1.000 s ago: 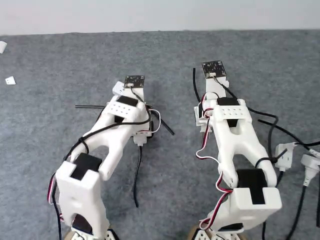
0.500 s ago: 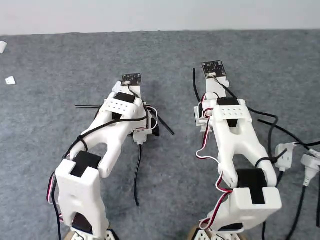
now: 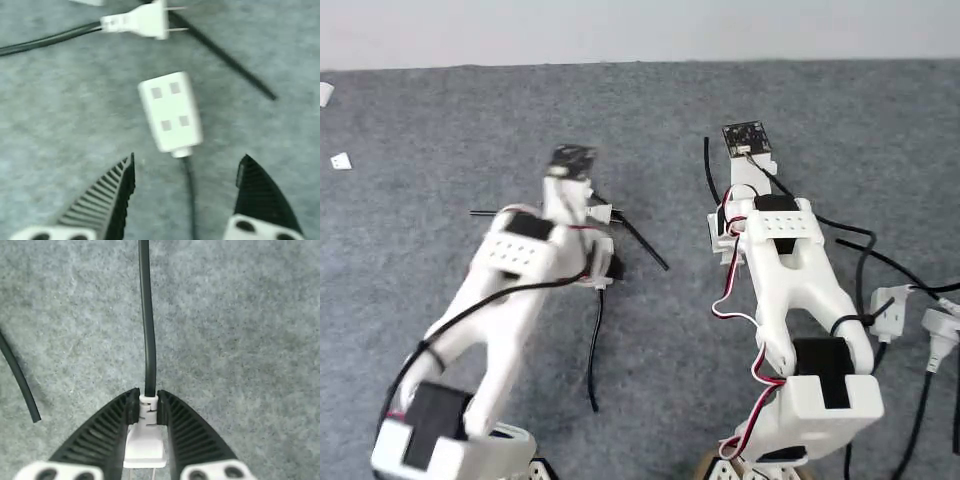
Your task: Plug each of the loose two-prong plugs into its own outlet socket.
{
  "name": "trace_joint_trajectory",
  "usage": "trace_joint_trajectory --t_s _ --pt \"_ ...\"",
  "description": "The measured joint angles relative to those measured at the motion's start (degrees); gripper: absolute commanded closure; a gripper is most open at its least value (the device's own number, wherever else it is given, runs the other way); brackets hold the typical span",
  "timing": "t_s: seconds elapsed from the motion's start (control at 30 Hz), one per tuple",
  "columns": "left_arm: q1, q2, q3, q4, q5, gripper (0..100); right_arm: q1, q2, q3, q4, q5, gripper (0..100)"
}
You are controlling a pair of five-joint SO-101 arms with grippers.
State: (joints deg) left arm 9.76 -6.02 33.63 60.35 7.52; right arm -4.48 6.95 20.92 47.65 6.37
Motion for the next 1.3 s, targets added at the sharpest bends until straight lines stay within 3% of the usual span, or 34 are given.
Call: trace_joint_trajectory --t_s 0.2,0.37,0.73,0.93,1.3 --pt "-8.4 5.8 2.2 -4.8 -4.4 71 -2.6 -1.5 -3.3 6.0 1.8 98.8" --pt "-11.0 15.7 -5.1 -4.4 -8.9 89 -7.9 -10.1 -4.1 15.2 5.4 98.8" --pt "-9.2 20.4 -11.2 3.0 -25.4 88 -20.0 -39.0 1.0 28.0 6.3 98.8" --pt "-7.4 20.4 -11.4 7.4 -35.2 88 -24.0 -45.0 6.8 27.7 6.3 98.8" --pt "-4.1 12.0 -0.4 4.2 -41.6 88 -24.5 -31.5 9.1 18.0 5.8 98.8"
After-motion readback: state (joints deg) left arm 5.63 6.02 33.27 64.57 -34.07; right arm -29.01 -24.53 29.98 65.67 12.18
